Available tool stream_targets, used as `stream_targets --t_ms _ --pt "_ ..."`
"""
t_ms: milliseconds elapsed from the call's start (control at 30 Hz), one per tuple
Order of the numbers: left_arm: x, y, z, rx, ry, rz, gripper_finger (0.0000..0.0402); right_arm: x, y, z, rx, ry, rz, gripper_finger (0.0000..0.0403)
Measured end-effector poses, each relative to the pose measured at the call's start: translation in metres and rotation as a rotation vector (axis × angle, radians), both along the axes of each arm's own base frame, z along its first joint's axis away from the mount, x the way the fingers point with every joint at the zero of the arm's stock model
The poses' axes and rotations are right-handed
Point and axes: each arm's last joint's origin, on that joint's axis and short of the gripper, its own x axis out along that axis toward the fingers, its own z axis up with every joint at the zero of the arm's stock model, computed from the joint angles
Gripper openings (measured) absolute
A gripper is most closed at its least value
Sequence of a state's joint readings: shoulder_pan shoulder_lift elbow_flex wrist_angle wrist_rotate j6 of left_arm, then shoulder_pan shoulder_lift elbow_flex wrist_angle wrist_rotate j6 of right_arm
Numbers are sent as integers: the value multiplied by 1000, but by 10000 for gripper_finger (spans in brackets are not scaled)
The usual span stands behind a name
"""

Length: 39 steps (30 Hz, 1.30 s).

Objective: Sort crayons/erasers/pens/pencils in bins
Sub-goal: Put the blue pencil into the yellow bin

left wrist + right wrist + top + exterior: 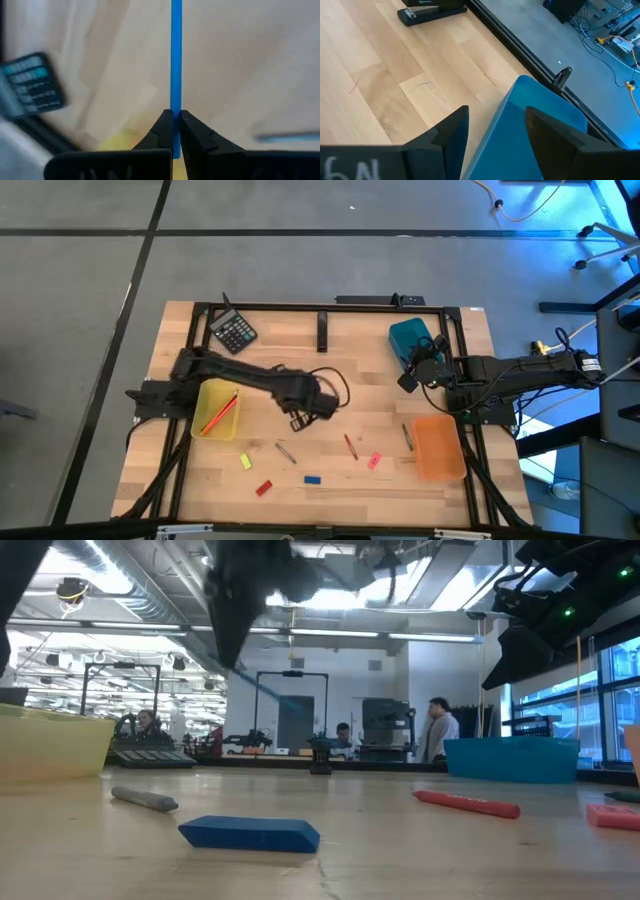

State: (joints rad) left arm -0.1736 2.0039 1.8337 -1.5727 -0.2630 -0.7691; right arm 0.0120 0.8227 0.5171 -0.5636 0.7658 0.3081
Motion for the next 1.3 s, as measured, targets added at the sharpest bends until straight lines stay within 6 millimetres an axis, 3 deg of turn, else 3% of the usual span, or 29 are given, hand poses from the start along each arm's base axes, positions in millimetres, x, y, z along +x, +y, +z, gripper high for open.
stream_targets --t_ms 167,367,500,1000,1133,1300 --pt "-27 -32 27 -36 -121 88 9 0 0 0 9 -5 3 197" --pt "-58 -59 36 -70 -154 164 9 3 2 -1 28 -18 20 197" --pt "-83 -69 28 -80 -115 220 9 5 4 -1 28 -26 31 197" --pt "-194 -70 2 -24 -73 571 9 8 6 3 28 -72 51 197" --pt "-213 -68 -10 31 -69 649 9 9 6 3 28 -79 52 197" --pt "-221 -66 -30 87 -60 727 9 9 6 3 29 -80 53 197"
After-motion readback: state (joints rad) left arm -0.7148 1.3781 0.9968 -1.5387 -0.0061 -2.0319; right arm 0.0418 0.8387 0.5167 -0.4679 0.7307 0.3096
